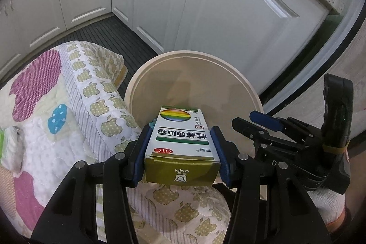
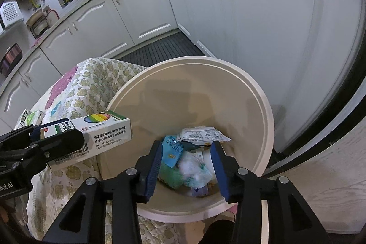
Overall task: Collect trash
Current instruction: 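Open both tools to drop box and bag into the bin, then move both tools back over the remaining table items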
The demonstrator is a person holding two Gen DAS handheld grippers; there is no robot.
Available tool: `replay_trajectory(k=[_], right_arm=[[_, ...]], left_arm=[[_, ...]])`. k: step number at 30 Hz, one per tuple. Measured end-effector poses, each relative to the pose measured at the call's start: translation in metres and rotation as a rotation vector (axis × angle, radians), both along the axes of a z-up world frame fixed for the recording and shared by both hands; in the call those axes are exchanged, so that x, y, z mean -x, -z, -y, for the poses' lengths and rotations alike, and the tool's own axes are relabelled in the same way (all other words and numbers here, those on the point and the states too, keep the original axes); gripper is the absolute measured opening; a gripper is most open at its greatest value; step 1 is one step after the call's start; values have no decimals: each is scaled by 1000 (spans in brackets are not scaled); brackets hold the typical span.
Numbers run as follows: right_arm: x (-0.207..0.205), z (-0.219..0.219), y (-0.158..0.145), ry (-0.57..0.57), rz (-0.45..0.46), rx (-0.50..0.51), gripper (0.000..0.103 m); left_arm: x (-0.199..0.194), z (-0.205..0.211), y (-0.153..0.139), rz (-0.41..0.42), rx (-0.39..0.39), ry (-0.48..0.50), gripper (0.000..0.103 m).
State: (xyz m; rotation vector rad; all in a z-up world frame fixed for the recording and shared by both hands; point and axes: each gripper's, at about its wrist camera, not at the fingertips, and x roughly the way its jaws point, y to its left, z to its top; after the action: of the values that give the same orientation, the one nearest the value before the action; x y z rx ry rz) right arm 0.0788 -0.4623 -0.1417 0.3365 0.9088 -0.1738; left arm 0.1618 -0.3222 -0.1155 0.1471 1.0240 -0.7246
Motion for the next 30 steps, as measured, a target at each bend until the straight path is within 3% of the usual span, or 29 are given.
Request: replay_trajectory(k=[6,16,26,30], right_arm=[[3,-3,-3,-4,9,0,44],[11,-2,-9,6,16,-1,45],[17,-27,-30,-38,53,52,46],[19,-44,-42,-70,71,77,55]], left_arm=[[0,-4,-1,-8,19,0,61],[3,-14,-7,8,26,-9,63],[21,-40,-21,81,24,-23,63],[26,-59,-26,89,38,-41,63]])
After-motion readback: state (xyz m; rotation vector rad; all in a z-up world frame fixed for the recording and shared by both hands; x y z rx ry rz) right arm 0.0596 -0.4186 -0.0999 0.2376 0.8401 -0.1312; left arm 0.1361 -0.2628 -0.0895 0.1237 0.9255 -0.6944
